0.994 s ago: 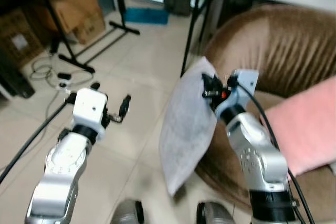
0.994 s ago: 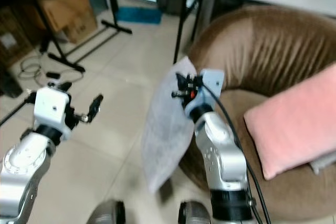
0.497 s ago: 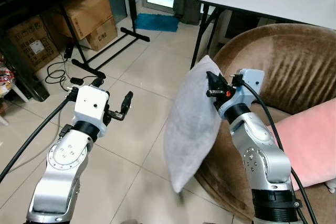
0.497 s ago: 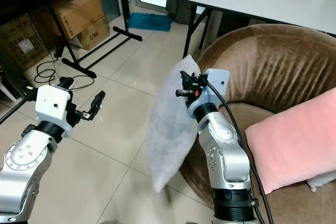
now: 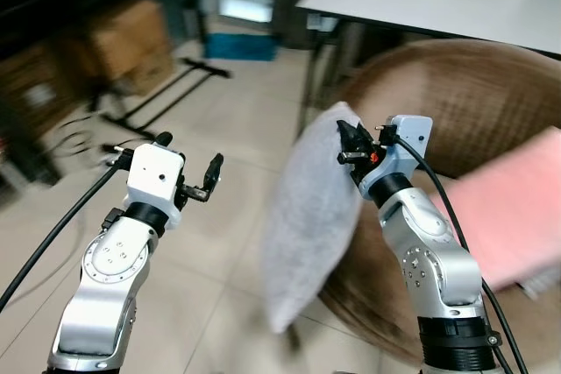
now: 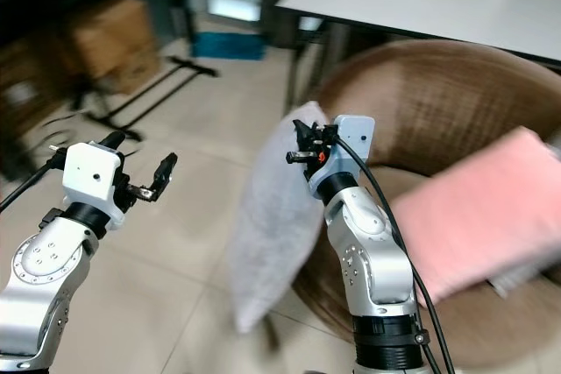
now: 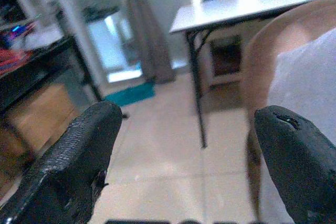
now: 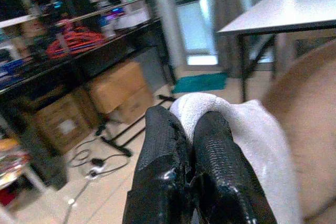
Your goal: Move the pillow to the sofa from floor
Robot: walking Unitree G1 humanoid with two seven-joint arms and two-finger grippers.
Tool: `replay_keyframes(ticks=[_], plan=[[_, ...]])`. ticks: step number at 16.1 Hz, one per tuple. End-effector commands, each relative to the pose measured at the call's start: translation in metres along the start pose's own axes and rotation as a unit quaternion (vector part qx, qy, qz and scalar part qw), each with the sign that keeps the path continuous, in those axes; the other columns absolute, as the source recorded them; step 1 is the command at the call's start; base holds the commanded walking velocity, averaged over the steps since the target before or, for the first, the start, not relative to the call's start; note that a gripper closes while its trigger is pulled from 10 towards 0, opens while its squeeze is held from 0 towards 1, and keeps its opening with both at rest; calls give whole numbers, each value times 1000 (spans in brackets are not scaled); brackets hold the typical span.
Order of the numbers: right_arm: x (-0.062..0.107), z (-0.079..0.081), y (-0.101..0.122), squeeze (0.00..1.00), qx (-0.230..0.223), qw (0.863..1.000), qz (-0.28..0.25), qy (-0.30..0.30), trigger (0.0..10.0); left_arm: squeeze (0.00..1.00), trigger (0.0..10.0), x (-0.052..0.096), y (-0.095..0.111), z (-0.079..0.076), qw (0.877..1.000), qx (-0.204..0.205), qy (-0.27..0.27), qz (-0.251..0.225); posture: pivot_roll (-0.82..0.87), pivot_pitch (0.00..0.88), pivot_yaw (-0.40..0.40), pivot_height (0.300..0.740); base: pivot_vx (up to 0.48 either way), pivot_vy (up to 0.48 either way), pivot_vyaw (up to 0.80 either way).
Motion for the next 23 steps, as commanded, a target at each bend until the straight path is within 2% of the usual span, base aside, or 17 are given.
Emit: replay_keyframes(ticks=[1, 4, 13, 18, 23], plan=[[-2, 2, 20, 0, 7, 999, -36, 6, 10000, 0, 10000, -2, 1, -2, 1000, -1, -3, -4, -58, 0, -15, 740, 0, 0, -800], [-4, 3, 21, 0, 7, 999, -37, 9, 10000, 0, 10000, -2, 1, -3, 1000, 1, -5, -7, -59, 0, -18, 740, 0, 0, -800], [-8, 10, 19, 0, 11, 999, -36, 20, 10000, 0, 10000, -2, 1, -4, 1000, 8, -13, -9, -55, 0, -18, 740, 304, 0, -800], [-9, 8, 17, 0, 16, 999, -33, 16, 10000, 0, 10000, -3, 2, -5, 1000, 4, -17, -8, -48, 0, -17, 740, 319, 0, 0], [-11, 17, 10, 0, 20, 999, -24, 36, 10000, 0, 10000, 2, 1, -2, 1000, -7, -16, -2, -20, 0, -29, 740, 319, 0, 0]])
Point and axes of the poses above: a point about 5 cm out from each wrist's last joint towards the gripper, its own x axis pointing back from the gripper into the wrist, its own y axis along the axis of the wrist's last joint, z = x × y, the point moved 5 cm from there along -x, pointing out of the wrist towards the gripper, and after that the axes turned 9 degrees about x, right-handed, at the moved point
